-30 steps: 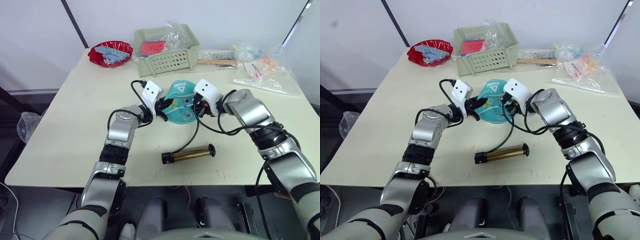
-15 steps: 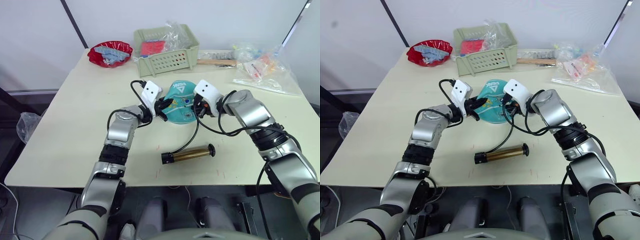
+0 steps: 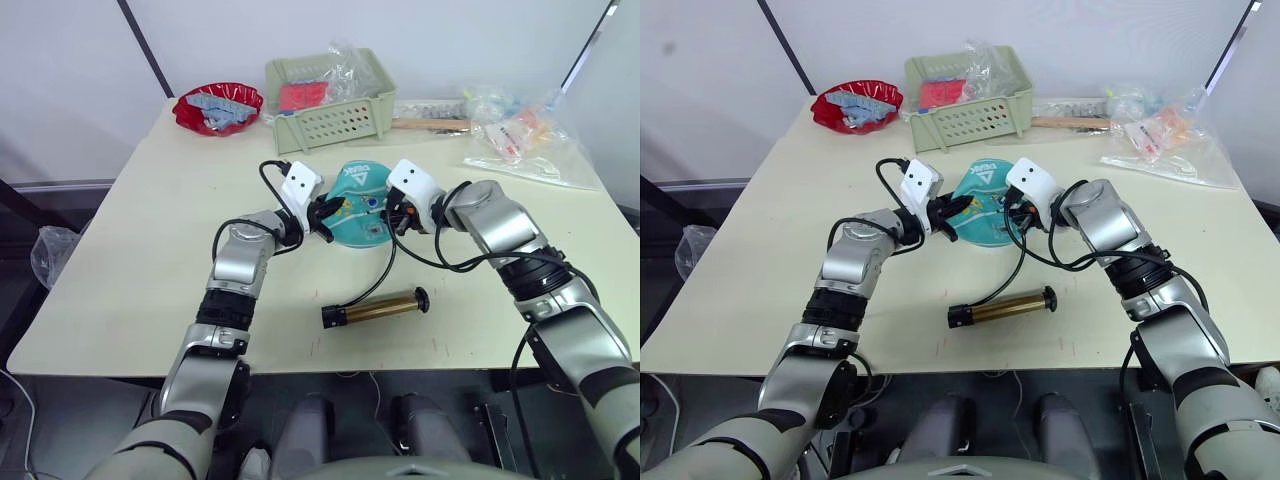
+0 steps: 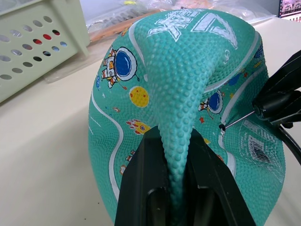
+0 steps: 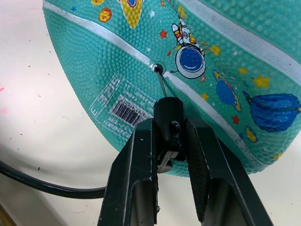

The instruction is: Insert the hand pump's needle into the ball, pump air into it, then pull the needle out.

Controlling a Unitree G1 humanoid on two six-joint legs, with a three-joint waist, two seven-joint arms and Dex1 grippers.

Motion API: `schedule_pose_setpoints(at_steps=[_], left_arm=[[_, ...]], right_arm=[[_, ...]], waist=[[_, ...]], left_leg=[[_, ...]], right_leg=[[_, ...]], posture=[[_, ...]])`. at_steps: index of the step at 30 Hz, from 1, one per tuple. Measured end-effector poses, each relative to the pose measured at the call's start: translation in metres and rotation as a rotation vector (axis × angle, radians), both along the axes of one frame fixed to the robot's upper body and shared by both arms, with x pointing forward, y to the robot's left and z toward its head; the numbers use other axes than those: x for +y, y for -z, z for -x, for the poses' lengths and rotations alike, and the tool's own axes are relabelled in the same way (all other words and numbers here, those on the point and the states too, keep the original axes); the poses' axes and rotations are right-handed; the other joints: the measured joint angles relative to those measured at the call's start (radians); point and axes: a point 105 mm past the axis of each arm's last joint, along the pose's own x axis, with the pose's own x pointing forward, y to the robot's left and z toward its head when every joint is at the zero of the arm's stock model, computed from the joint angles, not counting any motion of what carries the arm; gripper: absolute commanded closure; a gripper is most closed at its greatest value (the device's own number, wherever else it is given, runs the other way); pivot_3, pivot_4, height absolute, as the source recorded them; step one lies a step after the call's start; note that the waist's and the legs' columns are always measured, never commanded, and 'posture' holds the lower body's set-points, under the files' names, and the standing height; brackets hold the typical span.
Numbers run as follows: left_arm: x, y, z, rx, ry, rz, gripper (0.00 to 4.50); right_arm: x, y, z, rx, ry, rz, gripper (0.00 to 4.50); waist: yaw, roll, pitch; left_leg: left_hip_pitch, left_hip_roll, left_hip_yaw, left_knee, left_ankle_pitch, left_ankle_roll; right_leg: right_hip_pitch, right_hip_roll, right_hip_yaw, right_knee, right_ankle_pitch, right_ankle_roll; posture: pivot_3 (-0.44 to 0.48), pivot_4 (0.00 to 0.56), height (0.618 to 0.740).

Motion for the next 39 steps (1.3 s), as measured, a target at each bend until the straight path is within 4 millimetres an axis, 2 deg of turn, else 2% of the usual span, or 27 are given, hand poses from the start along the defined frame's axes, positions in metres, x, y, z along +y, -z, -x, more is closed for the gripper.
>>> schedule_pose_setpoints(at_steps=[39], left_arm=[[0.0008, 0.0001, -0.0001, 0.0, -0.002, -0.001, 4.48]], right_arm=[[0.0019, 0.0029, -0.0013, -0.015, -0.014, -0.02, 4.17]], waist=[[-0.003, 0.0, 0.0]], left_leg=[[0.0, 0.0, 0.0, 0.0, 0.0, 0.0]], right_leg=[[0.0, 0.0, 0.0, 0.0, 0.0, 0.0]], posture=[[0.0, 0.15, 0.74]])
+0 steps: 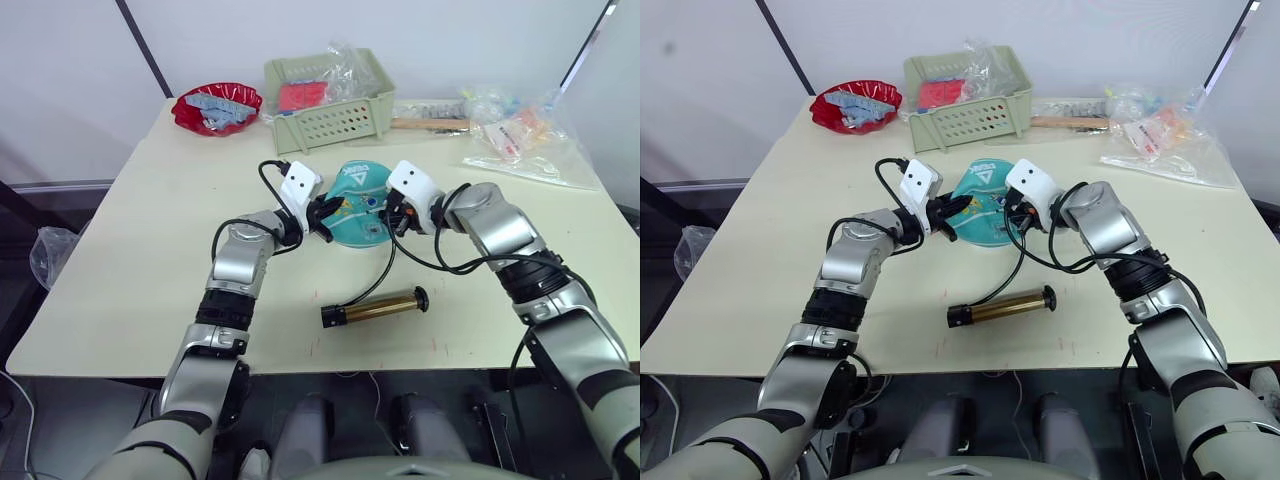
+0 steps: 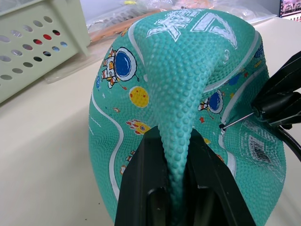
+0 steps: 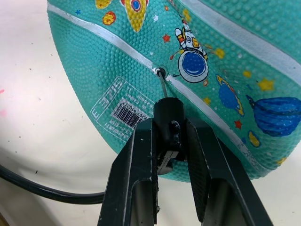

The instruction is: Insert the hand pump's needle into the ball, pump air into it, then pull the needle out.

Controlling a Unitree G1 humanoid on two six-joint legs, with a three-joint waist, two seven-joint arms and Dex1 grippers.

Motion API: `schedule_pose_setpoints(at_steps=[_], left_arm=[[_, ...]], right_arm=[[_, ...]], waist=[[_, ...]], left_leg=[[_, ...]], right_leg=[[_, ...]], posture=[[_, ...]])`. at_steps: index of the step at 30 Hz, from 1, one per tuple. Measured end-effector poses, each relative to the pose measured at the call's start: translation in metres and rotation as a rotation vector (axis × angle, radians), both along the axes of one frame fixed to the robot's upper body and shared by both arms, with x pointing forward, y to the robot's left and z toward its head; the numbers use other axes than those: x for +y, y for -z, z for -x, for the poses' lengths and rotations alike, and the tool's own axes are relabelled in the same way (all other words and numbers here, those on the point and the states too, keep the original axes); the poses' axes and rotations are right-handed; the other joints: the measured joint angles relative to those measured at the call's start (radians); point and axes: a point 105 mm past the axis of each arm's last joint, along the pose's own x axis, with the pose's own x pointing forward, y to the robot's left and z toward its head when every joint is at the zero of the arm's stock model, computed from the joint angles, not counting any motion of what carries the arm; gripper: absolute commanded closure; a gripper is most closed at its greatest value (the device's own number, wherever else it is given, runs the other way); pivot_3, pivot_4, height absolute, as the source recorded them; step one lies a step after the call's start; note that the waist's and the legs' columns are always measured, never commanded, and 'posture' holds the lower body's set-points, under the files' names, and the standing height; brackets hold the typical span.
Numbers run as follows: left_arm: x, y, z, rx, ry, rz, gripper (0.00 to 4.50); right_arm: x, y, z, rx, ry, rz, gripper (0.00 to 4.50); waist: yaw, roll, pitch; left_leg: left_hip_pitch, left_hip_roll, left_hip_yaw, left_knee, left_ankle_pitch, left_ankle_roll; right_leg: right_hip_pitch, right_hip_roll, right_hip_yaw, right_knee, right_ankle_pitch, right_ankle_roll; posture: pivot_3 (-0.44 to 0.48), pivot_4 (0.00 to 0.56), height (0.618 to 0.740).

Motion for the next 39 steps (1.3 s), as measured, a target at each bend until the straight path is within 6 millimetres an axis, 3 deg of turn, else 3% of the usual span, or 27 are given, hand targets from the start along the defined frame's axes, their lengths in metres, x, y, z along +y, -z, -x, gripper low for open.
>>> schedule_pose_setpoints(at_steps=[39], left_arm=[[0.001, 0.001, 0.002, -0.01, -0.011, -0.016, 4.48]], right_arm=[[0.027, -0.012, 0.001, 0.177, 0.087, 0.069, 4.17]], waist=[[-0.006, 0.0, 0.0]], left_leg=[[0.001, 0.0, 0.0, -0.002, 0.0, 0.0]], right_leg=[[0.0, -0.001, 0.0, -0.002, 0.0, 0.0]], posture=[[0.0, 0.15, 0.74]])
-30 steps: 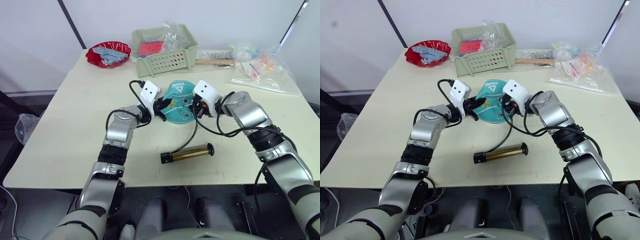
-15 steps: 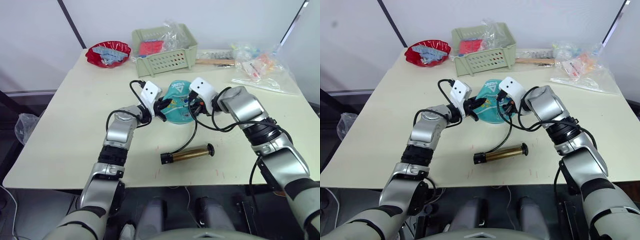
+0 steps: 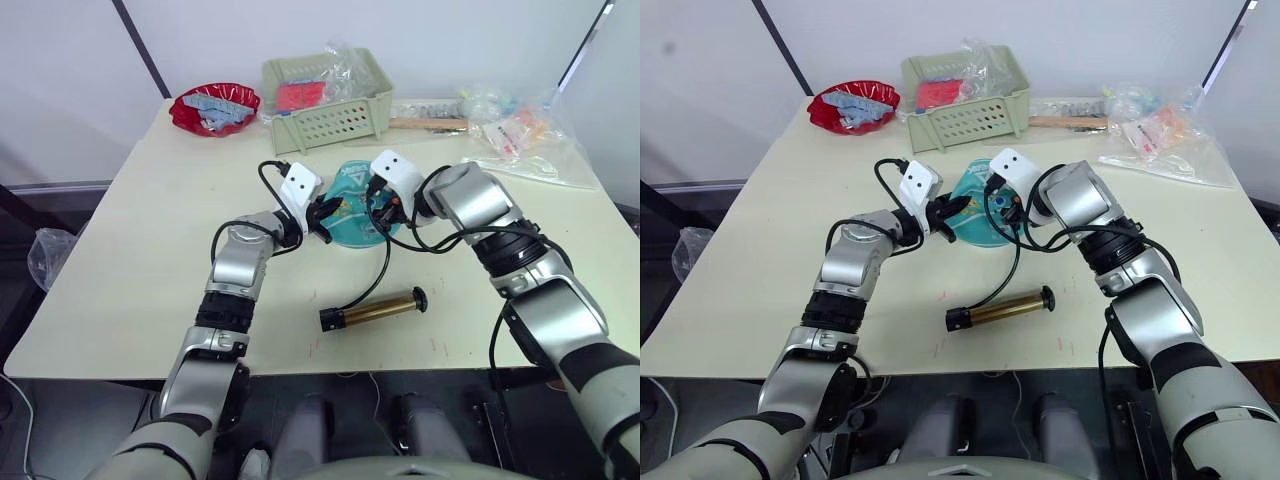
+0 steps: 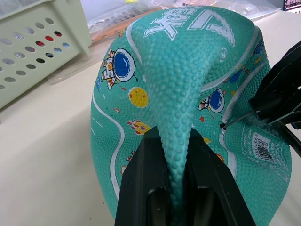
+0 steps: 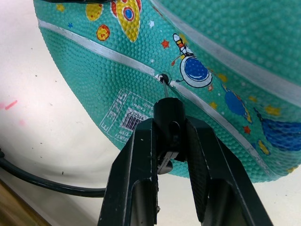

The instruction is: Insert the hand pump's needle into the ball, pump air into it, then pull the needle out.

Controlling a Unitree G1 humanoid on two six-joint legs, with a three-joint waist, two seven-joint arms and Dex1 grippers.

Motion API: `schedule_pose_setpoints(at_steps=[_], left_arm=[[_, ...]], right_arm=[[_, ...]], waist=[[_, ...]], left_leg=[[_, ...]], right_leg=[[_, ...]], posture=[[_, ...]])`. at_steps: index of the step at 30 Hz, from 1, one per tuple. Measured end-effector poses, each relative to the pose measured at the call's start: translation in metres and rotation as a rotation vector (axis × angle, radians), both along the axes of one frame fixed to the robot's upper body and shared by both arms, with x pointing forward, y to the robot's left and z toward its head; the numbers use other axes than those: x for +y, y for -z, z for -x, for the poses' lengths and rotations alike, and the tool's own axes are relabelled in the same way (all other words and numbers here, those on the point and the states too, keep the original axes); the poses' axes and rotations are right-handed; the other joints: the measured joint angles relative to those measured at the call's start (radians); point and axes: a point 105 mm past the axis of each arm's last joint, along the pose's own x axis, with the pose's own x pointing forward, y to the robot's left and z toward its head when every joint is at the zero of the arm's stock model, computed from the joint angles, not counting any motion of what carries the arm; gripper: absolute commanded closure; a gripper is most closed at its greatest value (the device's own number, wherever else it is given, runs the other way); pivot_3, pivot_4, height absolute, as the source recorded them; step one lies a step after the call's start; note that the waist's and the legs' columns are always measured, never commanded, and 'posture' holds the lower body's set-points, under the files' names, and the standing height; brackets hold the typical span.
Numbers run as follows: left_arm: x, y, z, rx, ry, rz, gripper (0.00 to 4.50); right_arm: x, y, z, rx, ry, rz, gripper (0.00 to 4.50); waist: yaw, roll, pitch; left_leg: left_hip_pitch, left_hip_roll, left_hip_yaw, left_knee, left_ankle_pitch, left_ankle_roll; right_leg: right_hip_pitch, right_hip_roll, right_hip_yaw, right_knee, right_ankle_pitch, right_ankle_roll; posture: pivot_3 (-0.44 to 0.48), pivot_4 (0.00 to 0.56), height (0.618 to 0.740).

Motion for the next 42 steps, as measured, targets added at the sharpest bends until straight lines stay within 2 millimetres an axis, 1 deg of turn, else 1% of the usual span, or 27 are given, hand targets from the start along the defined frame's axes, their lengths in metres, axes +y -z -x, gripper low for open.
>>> schedule_pose_setpoints(at_steps=[4, 11, 23, 28, 42], left_arm=[[0.003, 0.001, 0.001, 0.027, -0.018, 0.035, 4.48], [0.007, 0.001, 0.001, 0.04, -0.031, 0.04, 4.48], [0.011, 0.006, 0.002, 0.052, -0.047, 0.037, 4.48], [0.015, 0.008, 0.002, 0.061, -0.062, 0.035, 4.48], [0.016, 0.011, 0.003, 0.072, -0.069, 0.028, 4.48]], right_arm=[[0.005, 0.001, -0.001, 0.007, -0.003, 0.014, 4.17], [0.012, 0.004, -0.002, 0.012, -0.009, 0.025, 4.17], [0.018, 0.011, -0.009, 0.025, -0.023, 0.037, 4.17], [0.023, 0.016, -0.01, 0.011, -0.064, 0.05, 4.17], [0.027, 0.02, -0.01, 0.001, -0.113, 0.094, 4.17]], waist=[[-0.006, 0.0, 0.0], [-0.018, 0.0, -0.003], [-0.027, 0.0, -0.013], [-0.03, -0.001, -0.019], [-0.032, 0.0, -0.027]], left_leg=[[0.001, 0.0, 0.0, 0.0, 0.0, 0.0], [0.002, 0.0, 0.0, 0.0, 0.0, 0.0], [0.004, 0.001, -0.001, -0.002, 0.0, 0.0], [0.006, 0.001, -0.001, -0.003, 0.0, 0.0], [0.008, 0.001, -0.003, -0.004, 0.0, 0.0]], right_leg=[[0.0, 0.0, 0.0, 0.0, 0.0, 0.0], [0.001, 0.0, 0.0, 0.0, 0.0, 0.0], [0.002, 0.0, 0.0, 0.0, 0.0, 0.0], [0.002, 0.0, 0.0, 0.0, -0.002, -0.003], [0.002, 0.001, 0.001, 0.0, -0.003, -0.005]], posture=[[0.0, 0.15, 0.74], [0.0, 0.15, 0.74], [0.0, 0.15, 0.74], [0.0, 0.15, 0.74], [0.0, 0.15, 0.74]])
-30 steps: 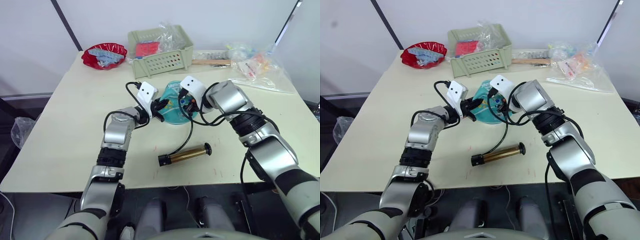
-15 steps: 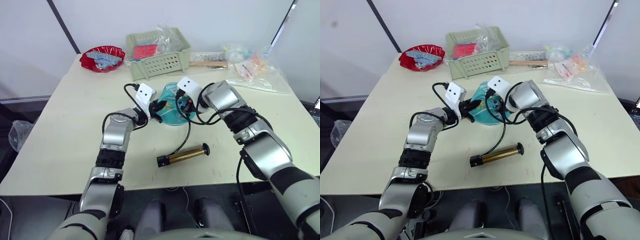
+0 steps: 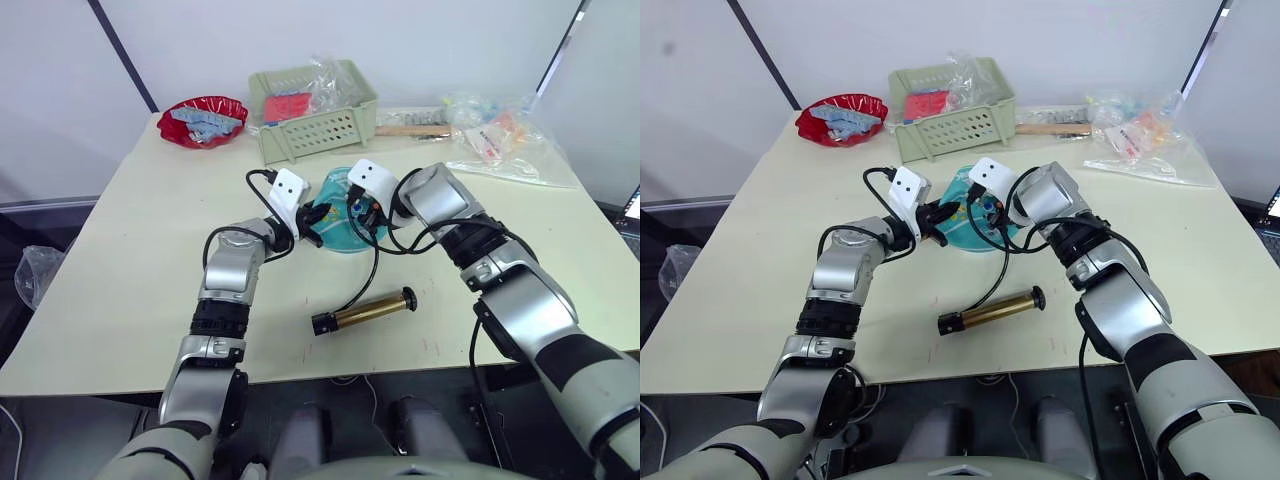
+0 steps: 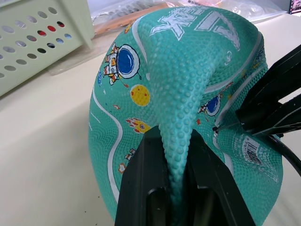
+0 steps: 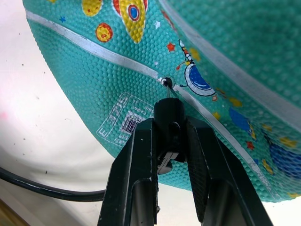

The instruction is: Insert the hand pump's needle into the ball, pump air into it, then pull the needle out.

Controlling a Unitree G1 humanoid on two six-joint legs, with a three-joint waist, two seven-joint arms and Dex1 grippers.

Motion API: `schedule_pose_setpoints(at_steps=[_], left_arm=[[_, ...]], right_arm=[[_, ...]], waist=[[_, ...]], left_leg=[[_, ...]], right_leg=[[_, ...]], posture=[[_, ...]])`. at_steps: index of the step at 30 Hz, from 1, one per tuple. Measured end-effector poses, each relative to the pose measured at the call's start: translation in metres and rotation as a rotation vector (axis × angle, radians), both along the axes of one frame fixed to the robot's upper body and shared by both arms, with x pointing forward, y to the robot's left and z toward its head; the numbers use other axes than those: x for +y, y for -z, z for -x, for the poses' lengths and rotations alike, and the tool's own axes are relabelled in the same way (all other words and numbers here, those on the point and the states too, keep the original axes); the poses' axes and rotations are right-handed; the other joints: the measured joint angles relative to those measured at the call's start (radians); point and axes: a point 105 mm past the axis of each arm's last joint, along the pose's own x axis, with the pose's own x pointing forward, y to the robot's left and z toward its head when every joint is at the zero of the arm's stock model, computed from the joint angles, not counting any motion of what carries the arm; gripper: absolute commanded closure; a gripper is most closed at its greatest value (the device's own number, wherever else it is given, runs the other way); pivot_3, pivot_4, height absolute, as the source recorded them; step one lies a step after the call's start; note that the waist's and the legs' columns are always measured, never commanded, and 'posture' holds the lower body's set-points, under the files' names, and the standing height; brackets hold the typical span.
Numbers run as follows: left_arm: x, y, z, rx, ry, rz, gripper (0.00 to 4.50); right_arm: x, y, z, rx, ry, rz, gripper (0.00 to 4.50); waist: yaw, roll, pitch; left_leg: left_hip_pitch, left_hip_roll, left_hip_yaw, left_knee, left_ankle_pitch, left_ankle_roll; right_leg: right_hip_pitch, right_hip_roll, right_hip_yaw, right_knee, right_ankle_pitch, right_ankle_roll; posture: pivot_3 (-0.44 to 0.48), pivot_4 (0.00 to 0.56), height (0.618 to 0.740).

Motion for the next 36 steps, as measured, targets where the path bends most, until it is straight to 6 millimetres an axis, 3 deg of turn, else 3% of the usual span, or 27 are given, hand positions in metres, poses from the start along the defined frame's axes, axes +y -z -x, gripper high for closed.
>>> schedule_pose_setpoints(at_steps=[8, 25, 36], left_arm=[[0.002, 0.005, 0.001, 0.014, -0.006, -0.007, 4.48], [0.006, 0.009, 0.003, 0.026, -0.024, -0.008, 4.48], [0.007, 0.01, 0.003, 0.022, -0.032, -0.008, 4.48]], right_arm=[[0.005, 0.006, 0.001, 0.007, -0.013, 0.041, 4.17], [0.013, 0.011, -0.001, 0.053, 0.038, 0.012, 4.17], [0.012, 0.013, 0.0, -0.006, -0.05, 0.052, 4.17]], waist=[[-0.01, 0.0, -0.006], [-0.022, 0.001, -0.012], [-0.022, 0.002, -0.013]], left_leg=[[0.013, 0.0, -0.001, -0.008, 0.0, 0.0], [0.015, 0.0, -0.008, -0.013, 0.0, 0.0], [0.016, -0.001, -0.011, -0.014, 0.0, 0.0]], right_leg=[[0.011, 0.0, 0.0, -0.006, -0.002, -0.002], [0.013, -0.001, -0.002, -0.008, -0.003, -0.003], [0.014, 0.0, -0.002, -0.009, -0.005, 0.0]], posture=[[0.0, 0.15, 0.74], [0.0, 0.15, 0.74], [0.0, 0.15, 0.74]])
